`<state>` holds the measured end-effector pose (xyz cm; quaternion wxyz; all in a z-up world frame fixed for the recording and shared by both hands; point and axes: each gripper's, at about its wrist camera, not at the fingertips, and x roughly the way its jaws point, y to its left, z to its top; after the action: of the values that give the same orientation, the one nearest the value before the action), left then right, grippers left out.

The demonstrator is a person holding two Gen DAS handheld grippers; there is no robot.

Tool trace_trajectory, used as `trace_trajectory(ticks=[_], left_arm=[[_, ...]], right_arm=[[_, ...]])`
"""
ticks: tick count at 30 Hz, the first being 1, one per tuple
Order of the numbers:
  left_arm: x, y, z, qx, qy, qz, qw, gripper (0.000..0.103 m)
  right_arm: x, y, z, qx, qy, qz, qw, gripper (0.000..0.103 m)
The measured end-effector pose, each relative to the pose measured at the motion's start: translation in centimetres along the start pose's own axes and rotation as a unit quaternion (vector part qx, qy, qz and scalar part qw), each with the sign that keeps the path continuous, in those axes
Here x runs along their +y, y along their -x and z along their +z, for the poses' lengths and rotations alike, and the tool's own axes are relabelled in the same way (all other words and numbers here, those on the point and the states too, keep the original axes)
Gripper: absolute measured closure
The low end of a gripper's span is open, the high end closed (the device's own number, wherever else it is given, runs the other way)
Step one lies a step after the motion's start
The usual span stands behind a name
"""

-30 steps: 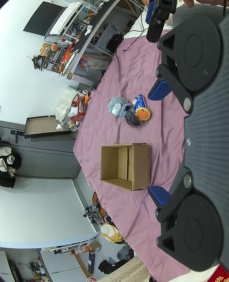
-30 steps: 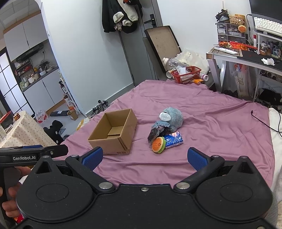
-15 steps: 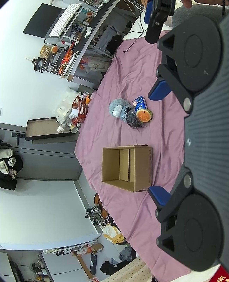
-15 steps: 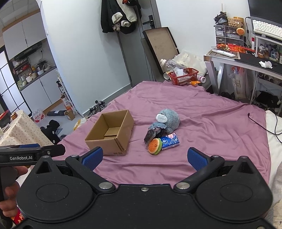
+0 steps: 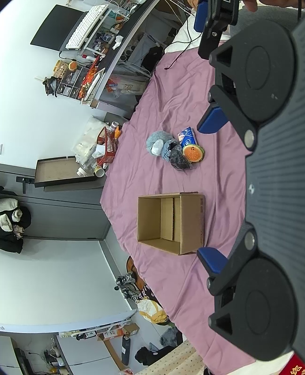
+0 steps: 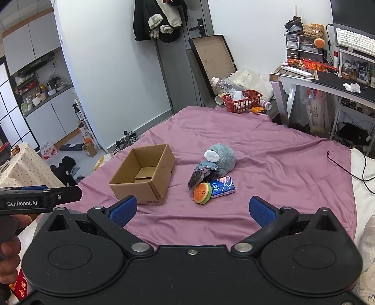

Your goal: Organize soft objects

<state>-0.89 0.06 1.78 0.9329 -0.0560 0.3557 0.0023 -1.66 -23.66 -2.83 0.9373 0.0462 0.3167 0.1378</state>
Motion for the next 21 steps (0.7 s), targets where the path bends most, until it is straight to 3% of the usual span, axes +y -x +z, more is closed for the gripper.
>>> trace_trajectory(ticks=[21], left_arm=[[-0.2, -1.0, 0.4, 0.003, -0.004, -0.001, 1.0000, 0.001]], right_arm=[[-0.3, -1.1, 0.0, 0.005, 0.002, -0.008, 1.000, 0.000]])
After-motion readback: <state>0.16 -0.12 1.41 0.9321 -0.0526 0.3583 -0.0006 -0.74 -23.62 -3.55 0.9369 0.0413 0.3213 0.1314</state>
